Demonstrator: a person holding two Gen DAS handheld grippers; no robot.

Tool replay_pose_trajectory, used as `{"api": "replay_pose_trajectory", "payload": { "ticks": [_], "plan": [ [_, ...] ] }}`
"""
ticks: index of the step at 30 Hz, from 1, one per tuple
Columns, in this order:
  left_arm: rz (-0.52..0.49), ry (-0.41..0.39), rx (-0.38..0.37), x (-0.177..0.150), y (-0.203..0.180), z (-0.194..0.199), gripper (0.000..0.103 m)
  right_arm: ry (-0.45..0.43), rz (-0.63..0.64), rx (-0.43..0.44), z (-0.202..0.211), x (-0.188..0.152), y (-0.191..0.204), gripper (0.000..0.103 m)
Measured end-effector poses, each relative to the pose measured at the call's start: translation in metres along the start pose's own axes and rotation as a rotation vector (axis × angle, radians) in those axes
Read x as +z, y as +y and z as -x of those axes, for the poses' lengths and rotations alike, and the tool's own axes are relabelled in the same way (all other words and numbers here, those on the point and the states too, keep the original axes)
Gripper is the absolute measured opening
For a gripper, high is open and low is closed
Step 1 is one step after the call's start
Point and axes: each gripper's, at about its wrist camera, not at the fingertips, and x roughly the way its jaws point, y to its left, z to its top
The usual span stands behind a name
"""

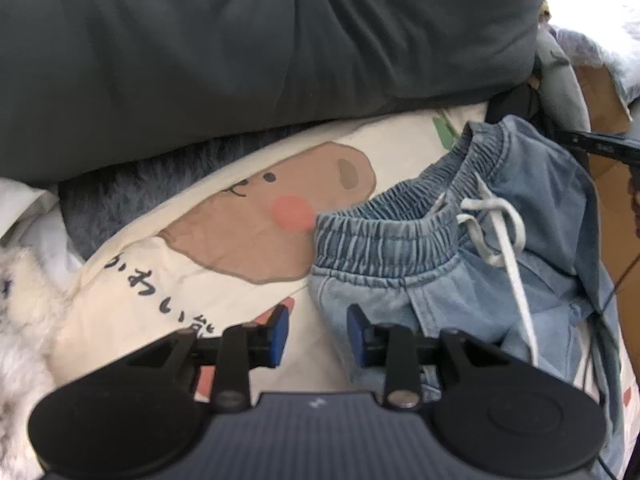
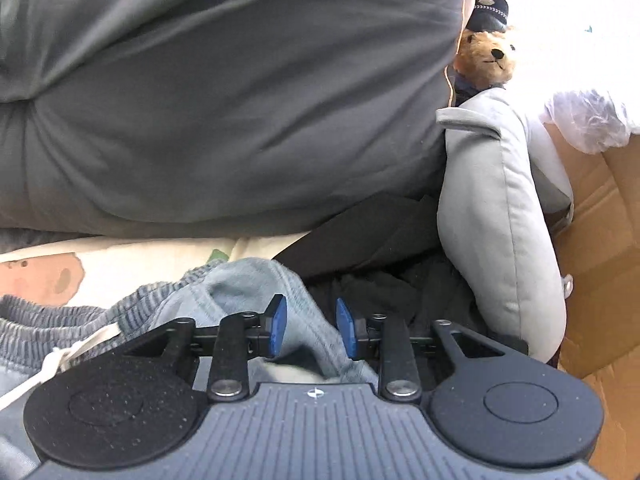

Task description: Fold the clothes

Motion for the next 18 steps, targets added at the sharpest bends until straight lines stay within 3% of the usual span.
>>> {"api": "replay_pose_trajectory", "payload": {
  "ticks": [10, 15, 18],
  "plan": [
    [-0.059, -0.003, -0.008, 0.002, -0.013, -0.015, 0.048, 0.001, -0.023, 0.04, 0.032, -0.043, -0.011, 0.04],
    [-0.105, 0.027, 0.04, 0.01, -0.022, -0.03, 0.052, 0.012, -0.028, 0.043, 0.031, -0.058, -0.026, 0.04],
    [-0.066, 0.045, 0.049, 0.012, -0.02, -0.035, 0.052, 0.018, -0.032, 0.046, 0.031, -0.066, -0.034, 0.049]
  ]
}}
